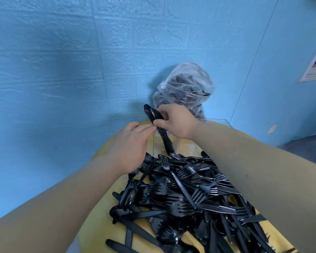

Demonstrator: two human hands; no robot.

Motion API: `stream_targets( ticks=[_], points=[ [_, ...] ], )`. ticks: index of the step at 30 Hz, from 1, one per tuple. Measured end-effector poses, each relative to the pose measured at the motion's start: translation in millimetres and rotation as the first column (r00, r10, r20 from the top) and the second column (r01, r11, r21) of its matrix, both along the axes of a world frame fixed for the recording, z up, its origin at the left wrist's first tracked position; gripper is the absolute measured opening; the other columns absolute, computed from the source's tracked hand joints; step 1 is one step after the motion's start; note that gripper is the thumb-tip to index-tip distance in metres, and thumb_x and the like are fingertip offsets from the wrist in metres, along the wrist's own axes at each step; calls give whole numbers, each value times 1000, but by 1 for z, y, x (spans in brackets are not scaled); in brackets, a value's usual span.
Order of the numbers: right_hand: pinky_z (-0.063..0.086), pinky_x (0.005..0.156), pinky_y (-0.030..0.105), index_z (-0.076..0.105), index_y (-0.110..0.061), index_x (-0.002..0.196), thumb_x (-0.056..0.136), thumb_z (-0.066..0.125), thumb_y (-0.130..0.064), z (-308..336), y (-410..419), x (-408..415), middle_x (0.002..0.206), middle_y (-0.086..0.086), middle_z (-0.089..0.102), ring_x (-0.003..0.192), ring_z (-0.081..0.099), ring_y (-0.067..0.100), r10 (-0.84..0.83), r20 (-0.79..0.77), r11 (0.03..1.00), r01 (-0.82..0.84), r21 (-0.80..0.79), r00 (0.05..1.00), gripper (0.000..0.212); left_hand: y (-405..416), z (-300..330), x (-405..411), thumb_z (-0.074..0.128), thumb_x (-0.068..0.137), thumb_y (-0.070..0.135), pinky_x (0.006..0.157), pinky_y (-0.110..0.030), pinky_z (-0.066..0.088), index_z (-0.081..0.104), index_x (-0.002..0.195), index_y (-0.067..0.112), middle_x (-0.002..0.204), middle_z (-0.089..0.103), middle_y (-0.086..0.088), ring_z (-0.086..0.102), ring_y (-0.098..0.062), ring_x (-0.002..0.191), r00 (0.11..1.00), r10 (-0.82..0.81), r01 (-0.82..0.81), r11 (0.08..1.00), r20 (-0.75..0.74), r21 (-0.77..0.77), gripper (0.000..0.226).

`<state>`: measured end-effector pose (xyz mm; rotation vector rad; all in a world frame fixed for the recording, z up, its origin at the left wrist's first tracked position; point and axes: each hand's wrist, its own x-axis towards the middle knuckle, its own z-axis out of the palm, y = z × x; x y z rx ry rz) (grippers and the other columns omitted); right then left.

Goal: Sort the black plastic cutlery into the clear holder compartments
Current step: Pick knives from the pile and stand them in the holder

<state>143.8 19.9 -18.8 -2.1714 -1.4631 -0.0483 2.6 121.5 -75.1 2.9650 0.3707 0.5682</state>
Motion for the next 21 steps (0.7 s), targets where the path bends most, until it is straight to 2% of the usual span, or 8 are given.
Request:
stream_targets(
  ticks=[4,6,9,13,18,21],
  points=[
    [41,63,27,60,-17,98,85,62,-22,-4,2,1,71,-3,58,70,53,16,-11,-108,1000,10,-8,994,14,2,-2,0,38,96,13,104,-47,34,33,147,26,148,38,15,31,-23,129,1000,-13,13,1000,2,-10,53],
    [40,63,26,60,-17,100,84,63,-18,-7,1,1,75,-4,59,72,53,14,-28,-106,1000,29,0,994,16,2,-3,0,39,95,12,104,-47,34,33,146,27,147,39,15,32,-22,129,1000,-14,14,1000,9,-16,53],
    [38,66,24,64,-13,100,84,63,-14,-12,2,3,79,-3,62,78,56,15,-56,-70,998,57,9,996,16,2,-4,-1,38,95,11,105,-48,33,33,146,27,147,38,15,30,-20,131,1000,-10,11,999,13,-46,54],
    [46,77,27,69,-10,98,84,62,-11,-15,4,3,86,2,70,84,63,19,-83,1,995,83,60,997,16,0,-4,-2,39,94,8,106,-47,32,34,146,26,147,40,13,29,-19,134,1000,-11,12,998,20,-59,55],
    [43,80,28,69,-11,106,89,60,-20,-16,4,2,94,5,71,89,63,24,-72,207,997,72,6,976,21,1,-3,-3,39,92,6,107,-45,32,35,145,26,147,40,13,30,-19,133,1000,-14,15,999,18,-45,57],
    [45,81,29,69,-11,106,88,63,-25,-12,-3,0,93,5,71,89,63,23,-93,194,993,78,84,977,24,0,-3,-4,41,93,10,108,-44,32,37,144,25,147,40,10,31,-21,132,1000,-13,14,999,28,-40,54]
  ],
)
